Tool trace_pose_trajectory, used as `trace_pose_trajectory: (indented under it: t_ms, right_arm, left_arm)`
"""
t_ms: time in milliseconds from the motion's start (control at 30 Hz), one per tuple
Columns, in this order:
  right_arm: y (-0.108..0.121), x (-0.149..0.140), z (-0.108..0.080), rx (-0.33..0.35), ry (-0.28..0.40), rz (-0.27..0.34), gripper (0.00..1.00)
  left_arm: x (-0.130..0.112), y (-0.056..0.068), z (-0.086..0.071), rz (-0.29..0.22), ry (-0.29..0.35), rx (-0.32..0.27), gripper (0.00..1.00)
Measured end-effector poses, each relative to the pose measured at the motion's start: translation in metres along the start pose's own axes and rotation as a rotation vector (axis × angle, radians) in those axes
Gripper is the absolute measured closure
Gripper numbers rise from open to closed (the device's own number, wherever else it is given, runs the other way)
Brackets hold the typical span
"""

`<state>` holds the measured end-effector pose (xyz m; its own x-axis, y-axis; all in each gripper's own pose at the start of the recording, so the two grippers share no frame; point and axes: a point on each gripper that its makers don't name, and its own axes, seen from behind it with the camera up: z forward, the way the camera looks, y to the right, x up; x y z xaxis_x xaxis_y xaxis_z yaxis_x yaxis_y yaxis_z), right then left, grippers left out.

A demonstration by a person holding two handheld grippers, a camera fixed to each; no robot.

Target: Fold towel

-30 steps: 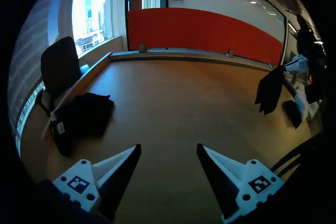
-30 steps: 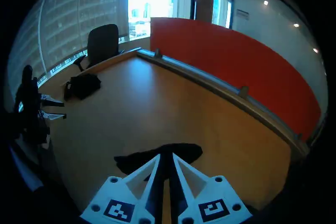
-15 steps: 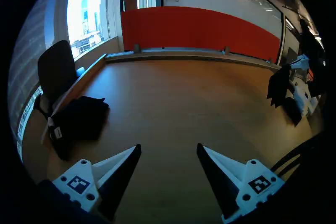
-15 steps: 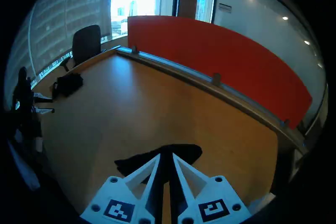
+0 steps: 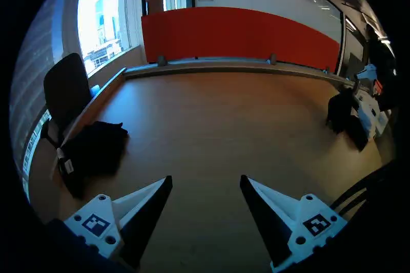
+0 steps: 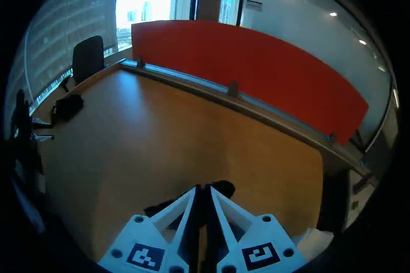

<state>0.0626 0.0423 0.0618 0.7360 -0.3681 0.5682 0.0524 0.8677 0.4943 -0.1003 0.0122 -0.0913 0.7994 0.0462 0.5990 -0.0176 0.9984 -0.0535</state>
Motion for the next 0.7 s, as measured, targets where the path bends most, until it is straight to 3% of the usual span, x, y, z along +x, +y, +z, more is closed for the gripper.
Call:
trace_pose_trajectory:
  t_ms: [100,300,700]
  right_arm:
    - [0.014,-0.003,-0.002,-0.012,-0.003,0.018,0.95]
    - [0.021,-0.014,-0.001,-0.013,-0.014,0.017,0.95]
    - [0.021,-0.020,0.006,-0.009,-0.025,0.021,0.95]
  left_arm:
    - [0.002,0.003,0.000,0.002,0.001,0.003,0.01]
    - [0.005,0.006,-0.003,0.012,0.007,0.008,0.02]
    - [-0.002,0.009,-0.003,0.008,-0.010,0.010,0.02]
